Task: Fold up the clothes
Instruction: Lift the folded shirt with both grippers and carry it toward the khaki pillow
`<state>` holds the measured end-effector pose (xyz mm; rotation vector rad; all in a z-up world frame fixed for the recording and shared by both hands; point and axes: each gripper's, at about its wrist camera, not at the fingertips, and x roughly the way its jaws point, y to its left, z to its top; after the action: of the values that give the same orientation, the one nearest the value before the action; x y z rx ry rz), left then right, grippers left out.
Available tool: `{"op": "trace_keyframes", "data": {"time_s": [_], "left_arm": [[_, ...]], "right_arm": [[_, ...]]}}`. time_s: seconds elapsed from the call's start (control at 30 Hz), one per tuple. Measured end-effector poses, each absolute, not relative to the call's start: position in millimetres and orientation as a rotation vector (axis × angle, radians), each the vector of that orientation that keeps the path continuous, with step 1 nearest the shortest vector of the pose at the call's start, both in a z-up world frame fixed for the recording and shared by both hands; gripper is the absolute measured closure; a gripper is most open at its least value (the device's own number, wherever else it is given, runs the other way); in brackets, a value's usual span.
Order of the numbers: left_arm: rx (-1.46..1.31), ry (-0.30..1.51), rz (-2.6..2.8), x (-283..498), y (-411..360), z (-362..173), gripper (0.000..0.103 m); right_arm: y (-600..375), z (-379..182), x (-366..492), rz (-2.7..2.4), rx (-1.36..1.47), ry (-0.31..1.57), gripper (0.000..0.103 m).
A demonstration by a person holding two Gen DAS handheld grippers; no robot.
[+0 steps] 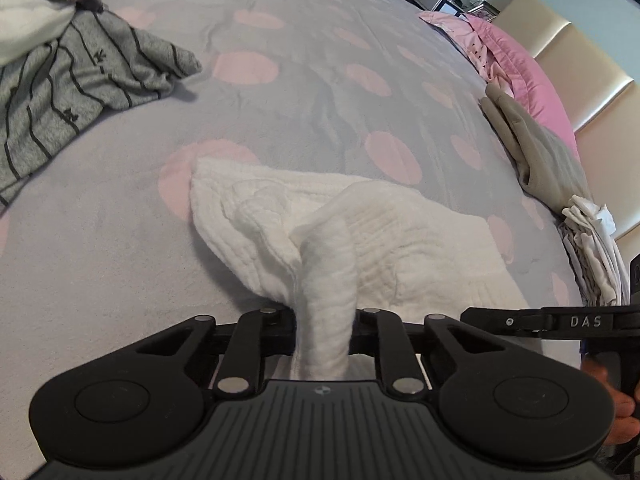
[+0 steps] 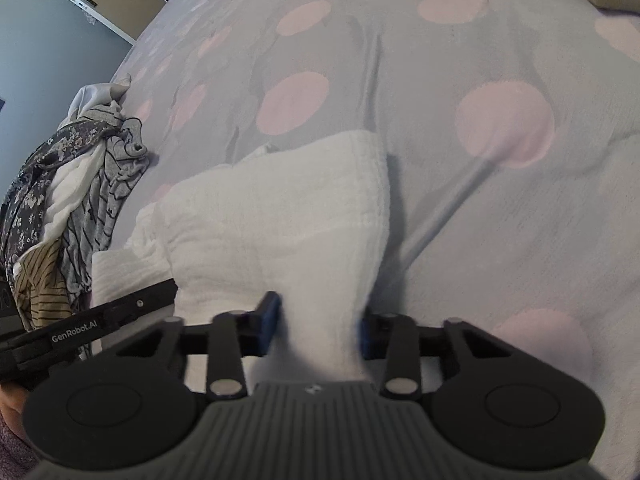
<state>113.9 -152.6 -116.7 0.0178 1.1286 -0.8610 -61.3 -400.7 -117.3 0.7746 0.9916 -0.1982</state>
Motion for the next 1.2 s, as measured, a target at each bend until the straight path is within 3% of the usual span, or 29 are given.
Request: {"op": "trace_keyframes", "data": {"time_s": [0.2,0.67,1.2], "left_arm": [[0.015,1.072,-0.868,105.4,-149.9,-99.3,0.090],[-0.010,0.829,-0.955,58.6,-158.4,-18.9,0.091],[-0.081,0.633,-1.165,-6.0,-262.3,68.0,0.091]], "right_arm": [[-390.4,-97.2,-69.1,-0.189,0.692,0.932,0.085],[-386.8,-10.8,-133.8,-0.166,0.583,0.700,0.085],[-452.5,117.6,-230.2,-0.257,0.422,0.549,0.086]]}}
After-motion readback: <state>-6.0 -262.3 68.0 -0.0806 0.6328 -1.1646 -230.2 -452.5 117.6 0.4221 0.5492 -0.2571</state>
